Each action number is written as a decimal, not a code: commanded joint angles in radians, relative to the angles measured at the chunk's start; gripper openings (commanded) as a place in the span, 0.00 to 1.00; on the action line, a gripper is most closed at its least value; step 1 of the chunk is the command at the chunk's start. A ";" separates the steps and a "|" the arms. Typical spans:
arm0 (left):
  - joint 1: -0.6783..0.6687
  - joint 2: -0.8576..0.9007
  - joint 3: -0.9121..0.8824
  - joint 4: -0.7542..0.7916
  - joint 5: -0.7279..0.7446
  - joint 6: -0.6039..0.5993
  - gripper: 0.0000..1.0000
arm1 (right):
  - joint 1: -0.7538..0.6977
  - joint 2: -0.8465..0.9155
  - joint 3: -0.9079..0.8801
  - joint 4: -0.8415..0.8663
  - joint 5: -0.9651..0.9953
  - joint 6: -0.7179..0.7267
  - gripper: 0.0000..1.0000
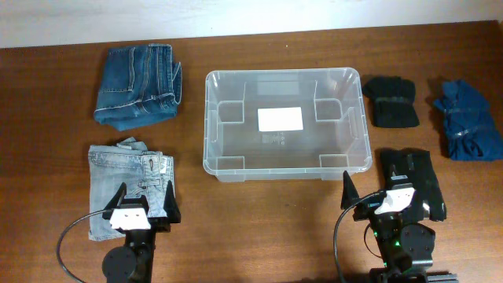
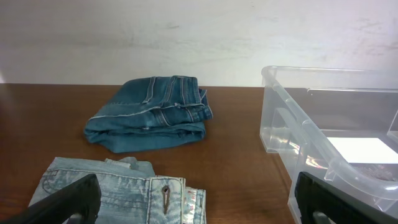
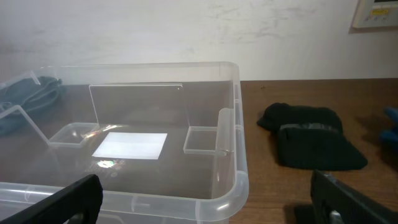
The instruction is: Pack container
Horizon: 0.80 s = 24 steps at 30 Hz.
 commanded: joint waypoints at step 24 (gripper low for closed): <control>-0.003 -0.008 -0.004 -0.005 0.000 0.019 0.99 | -0.006 -0.007 0.030 0.032 -0.092 -0.007 0.99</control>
